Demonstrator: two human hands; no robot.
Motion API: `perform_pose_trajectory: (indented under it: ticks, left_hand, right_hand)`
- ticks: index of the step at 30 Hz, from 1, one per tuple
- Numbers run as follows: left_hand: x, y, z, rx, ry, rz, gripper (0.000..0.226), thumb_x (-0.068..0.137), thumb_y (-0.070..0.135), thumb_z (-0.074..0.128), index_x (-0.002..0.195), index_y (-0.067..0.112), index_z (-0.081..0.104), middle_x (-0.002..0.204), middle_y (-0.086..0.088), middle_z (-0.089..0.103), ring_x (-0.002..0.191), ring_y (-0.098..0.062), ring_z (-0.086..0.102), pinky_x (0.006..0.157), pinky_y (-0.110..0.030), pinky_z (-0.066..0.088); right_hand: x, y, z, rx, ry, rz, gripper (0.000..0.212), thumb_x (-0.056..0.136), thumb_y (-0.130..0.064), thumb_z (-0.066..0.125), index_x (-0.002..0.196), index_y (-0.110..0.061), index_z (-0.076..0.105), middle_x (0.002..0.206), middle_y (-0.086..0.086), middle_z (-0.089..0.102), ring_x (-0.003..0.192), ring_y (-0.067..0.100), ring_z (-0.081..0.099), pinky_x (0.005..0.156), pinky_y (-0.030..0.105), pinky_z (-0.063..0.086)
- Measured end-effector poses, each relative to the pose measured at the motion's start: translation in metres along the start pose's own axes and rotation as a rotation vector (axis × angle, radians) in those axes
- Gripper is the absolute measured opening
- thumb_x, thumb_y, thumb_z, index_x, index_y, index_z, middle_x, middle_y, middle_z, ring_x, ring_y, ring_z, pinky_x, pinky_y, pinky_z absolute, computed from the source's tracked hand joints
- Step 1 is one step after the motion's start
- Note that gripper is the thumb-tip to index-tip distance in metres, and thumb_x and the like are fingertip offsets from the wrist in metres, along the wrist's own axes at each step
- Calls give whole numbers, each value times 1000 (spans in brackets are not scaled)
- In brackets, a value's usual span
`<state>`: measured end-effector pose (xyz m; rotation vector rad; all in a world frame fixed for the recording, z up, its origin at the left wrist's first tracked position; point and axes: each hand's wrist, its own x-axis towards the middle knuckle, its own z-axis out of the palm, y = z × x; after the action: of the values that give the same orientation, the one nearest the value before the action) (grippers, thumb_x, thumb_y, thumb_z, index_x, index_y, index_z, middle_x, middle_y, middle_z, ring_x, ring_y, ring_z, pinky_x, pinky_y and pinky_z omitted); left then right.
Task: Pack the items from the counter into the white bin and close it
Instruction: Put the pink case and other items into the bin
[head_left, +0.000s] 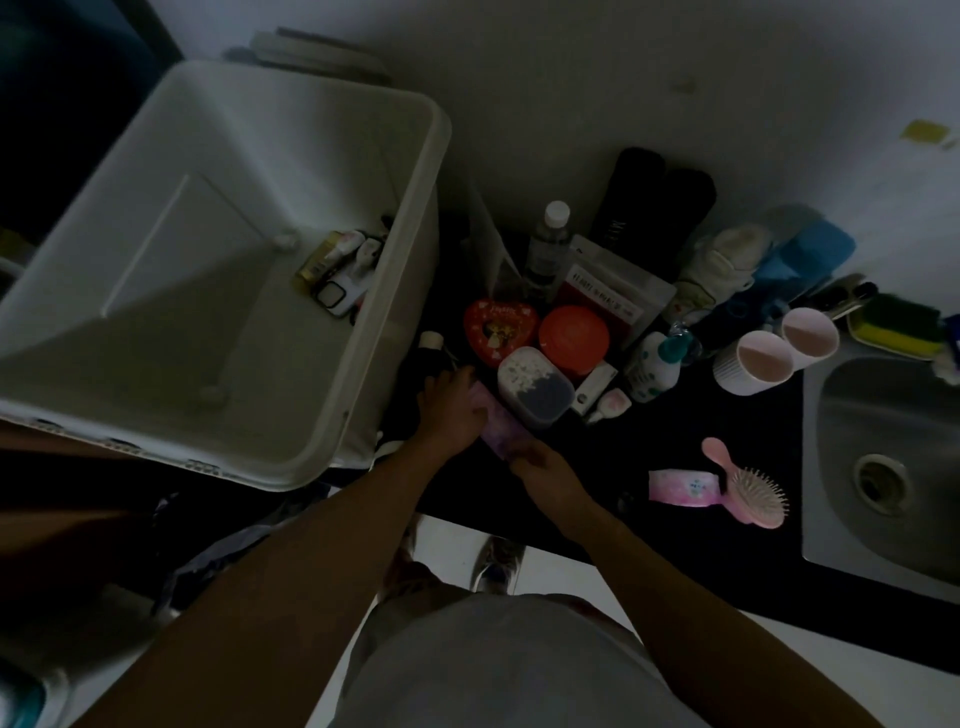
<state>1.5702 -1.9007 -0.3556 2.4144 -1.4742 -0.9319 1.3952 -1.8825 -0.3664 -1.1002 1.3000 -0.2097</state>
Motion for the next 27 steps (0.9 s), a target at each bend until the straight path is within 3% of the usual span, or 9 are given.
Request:
perform_pose_trajectory:
  ticks: [2,6,9,12,15,22,27]
  left_hand:
    - [1,3,0,-13,4,-34,64,82,24,63,141,22,39,139,-14,45,126,-37,38,103,-43,34]
    - [0,7,2,-67,33,-88,60,80,21,63,136,22,44,136,-15,44,125,-37,39,103,-43,32]
    - [-4,11,6,-212,39,-89,53,84,12,57,135,16,46,134,-16,43,121,-37,46,102,-43,39]
    - [-14,11,7,-468,30,-85,49,87,-2,51,135,6,44,133,-18,45,118,-32,51,94,-33,43]
    - [-22,5,5,-539,-16,-82,45,87,-7,50,131,3,44,127,-17,53,109,-23,53,84,-25,39]
    - [-42,5,-7,-615,23,-72,51,82,-14,43,127,10,49,120,-9,54,103,-19,53,77,-23,42]
    - [-50,8,-17,-680,44,-72,46,80,-12,41,118,11,54,111,-5,55,99,-18,54,74,-23,43]
  right_hand:
    - [-1,0,1,-3,-2,-5,27,91,-4,52,115,-12,62,110,10,66,87,13,59,71,18,46]
    - [-2,-1,1,12,16,-3,28,92,-3,52,118,-9,61,113,5,63,99,15,59,83,23,46]
    - [-3,-1,1,3,17,-20,27,91,-2,51,115,-10,62,109,11,65,89,13,59,75,20,46]
    - [-3,-1,-1,-8,26,-37,23,90,-1,51,108,-8,65,111,16,66,95,25,64,82,31,49]
    - [-5,-2,-2,-10,21,-58,23,90,-2,51,108,-7,65,108,13,67,101,27,63,91,39,50]
    - [-10,-8,-2,31,50,-103,28,91,1,51,115,-9,59,109,4,63,92,9,60,76,16,49]
    - [-14,-13,-8,38,81,-161,36,90,-4,56,126,-10,56,123,4,57,112,17,56,94,31,48]
